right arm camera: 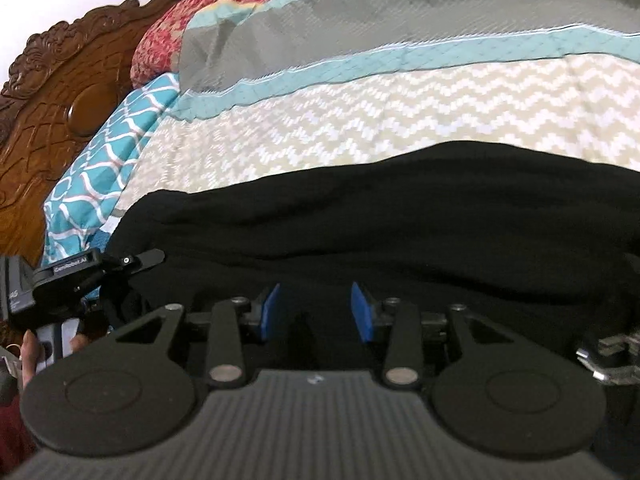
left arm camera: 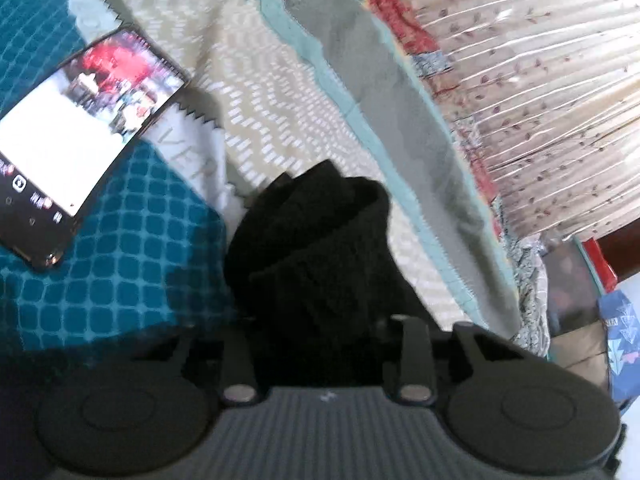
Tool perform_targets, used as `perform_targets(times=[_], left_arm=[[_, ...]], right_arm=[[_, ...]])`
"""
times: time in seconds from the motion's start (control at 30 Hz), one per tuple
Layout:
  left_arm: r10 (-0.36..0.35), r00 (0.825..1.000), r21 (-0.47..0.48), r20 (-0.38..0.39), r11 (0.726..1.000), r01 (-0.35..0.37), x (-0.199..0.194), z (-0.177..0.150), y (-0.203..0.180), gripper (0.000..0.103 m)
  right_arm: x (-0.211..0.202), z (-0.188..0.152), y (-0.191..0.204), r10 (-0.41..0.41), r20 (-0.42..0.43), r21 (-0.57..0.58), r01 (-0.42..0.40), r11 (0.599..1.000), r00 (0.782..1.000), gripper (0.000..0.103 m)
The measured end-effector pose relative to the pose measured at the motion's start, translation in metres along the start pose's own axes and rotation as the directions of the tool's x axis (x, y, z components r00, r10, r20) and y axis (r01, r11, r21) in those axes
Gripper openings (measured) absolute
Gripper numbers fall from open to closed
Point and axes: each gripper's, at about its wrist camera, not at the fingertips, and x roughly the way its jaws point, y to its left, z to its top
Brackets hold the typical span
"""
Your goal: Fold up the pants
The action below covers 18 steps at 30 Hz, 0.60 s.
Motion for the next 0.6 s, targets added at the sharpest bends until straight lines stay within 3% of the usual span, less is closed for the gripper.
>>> perform_targets(times=[0.17,0.27,0.43,0.53,0.6], left_arm=[[-0.015,0.999,0.199,0.038,0.98,0.007,-0.015,-0.019,-0.054,0.029],[-0.017,0.998,0.342,0.055,0.94,-0.003,-0.018,-0.038,-0.093,0.029],[-0.029,0.999,0.559,0.026,0.829,0.009,-0.006,-0.08,-0.158,0.03],[-0.017,0.999,0.663,-0.04,0.748,0.039,0.02,-0.114,-0.192,0.031],[-0.005,0.995,0.716,-0.103,0.694,0.077,0.041,-0.137,-0.208,0.037]], right_arm=[[0.043,-0.007,-0.007,-0.031,-0.144,0.044,0.038,0.998,0.989,0.041],[0.038,-0.003,-0.015,0.014,-0.122,0.111,-0.001,0.994,0.992,0.041],[-0.019,0.001,-0.048,0.058,0.05,0.23,-0.068,0.971,0.997,0.043],[-0.058,-0.008,-0.073,0.014,0.141,0.287,-0.054,0.956,0.99,0.043],[-0.08,-0.016,-0.089,-0.012,0.188,0.328,-0.051,0.943,0.982,0.043]])
